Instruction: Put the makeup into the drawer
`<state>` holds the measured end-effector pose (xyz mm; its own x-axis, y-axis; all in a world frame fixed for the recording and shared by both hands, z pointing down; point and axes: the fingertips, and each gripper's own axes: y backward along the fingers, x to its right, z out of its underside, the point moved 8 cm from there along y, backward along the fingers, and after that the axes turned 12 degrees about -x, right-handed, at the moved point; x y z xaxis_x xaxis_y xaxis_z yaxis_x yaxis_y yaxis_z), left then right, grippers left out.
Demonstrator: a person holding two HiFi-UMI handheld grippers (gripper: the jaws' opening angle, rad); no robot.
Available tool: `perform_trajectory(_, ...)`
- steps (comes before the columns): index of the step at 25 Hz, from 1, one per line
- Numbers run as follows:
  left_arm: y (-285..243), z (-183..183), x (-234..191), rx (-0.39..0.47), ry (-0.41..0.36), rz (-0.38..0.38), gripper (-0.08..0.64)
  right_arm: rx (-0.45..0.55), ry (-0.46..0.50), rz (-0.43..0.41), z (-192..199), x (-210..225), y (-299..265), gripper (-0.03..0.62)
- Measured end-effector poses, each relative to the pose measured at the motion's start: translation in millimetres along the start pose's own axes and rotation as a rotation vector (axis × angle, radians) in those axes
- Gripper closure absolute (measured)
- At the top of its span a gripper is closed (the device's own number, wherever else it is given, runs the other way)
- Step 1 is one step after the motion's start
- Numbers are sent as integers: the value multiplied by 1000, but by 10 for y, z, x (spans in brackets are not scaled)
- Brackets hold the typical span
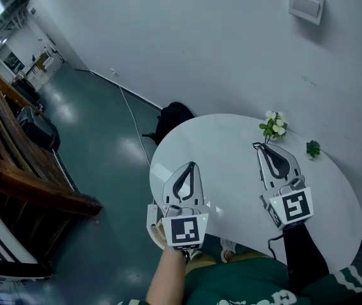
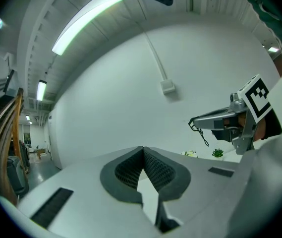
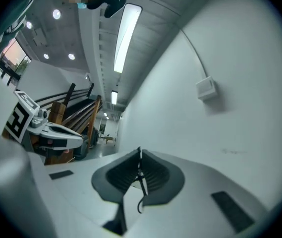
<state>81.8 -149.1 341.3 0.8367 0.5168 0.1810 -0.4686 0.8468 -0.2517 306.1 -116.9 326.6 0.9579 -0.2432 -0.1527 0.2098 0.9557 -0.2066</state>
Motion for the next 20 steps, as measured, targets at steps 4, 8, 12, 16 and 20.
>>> perform_trajectory(4, 70, -32, 10, 20, -6, -10, 560, 22, 4, 9, -13, -75, 124, 568)
perform_trajectory(8, 196, -45, -27, 39, -13, -25, 560, 19, 11, -17, -30, -190, 121, 568)
perform_trajectory(12, 416, 25, -191, 39, -24, -61, 560, 26, 19, -63, -68, -445, 64, 568)
perform_trajectory(16, 769, 122, -447, 25, -33, -116, 560, 30, 23, -128, -149, -855, 4, 566)
perform_trajectory(20, 1175, 227, -757, 2, -55, -170, 560, 41, 29, -211, -256, -1388, -63, 566)
